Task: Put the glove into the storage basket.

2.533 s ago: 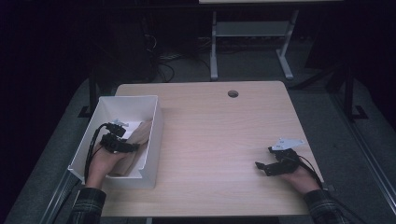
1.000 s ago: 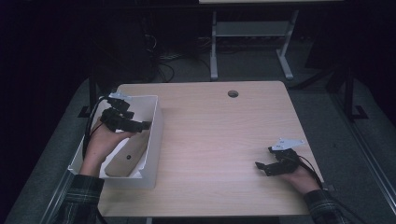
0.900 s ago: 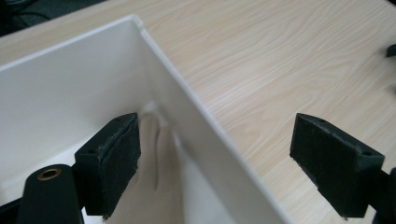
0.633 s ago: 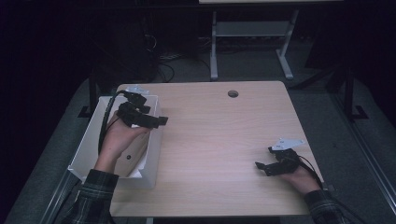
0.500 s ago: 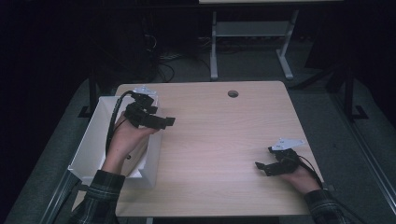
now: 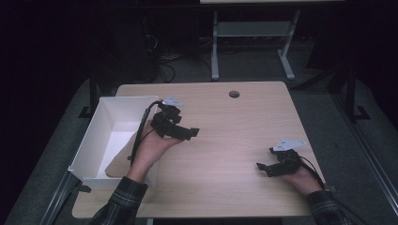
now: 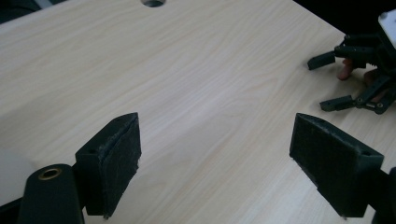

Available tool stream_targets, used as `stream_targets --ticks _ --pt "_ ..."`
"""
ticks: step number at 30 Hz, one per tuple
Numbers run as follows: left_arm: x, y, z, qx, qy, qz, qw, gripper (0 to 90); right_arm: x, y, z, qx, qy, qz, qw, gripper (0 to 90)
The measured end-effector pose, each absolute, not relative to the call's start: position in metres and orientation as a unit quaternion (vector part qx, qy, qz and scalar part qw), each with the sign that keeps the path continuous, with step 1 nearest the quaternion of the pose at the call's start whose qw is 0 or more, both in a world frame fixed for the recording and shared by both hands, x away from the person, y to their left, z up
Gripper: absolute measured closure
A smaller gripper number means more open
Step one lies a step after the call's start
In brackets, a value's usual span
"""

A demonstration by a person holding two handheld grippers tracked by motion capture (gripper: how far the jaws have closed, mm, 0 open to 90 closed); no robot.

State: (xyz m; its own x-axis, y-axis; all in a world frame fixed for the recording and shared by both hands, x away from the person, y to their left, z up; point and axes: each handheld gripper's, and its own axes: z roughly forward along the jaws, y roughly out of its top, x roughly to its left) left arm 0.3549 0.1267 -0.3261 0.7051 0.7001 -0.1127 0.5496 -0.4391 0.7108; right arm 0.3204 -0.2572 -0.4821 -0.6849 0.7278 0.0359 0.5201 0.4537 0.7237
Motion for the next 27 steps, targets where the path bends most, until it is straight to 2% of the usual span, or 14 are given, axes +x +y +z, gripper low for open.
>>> stream_targets --ticks 11,27 --pt "0.339 0.087 -0.373 0.870 0.331 0.078 0.356 16.6 0.320 -0.257 -0.482 0.370 0.841 0.368 0.141 13.4" --pt "0.330 0.082 -0.439 0.879 0.324 0.068 0.344 16.4 0.320 -0.257 -0.482 0.370 0.841 0.368 0.140 13.4"
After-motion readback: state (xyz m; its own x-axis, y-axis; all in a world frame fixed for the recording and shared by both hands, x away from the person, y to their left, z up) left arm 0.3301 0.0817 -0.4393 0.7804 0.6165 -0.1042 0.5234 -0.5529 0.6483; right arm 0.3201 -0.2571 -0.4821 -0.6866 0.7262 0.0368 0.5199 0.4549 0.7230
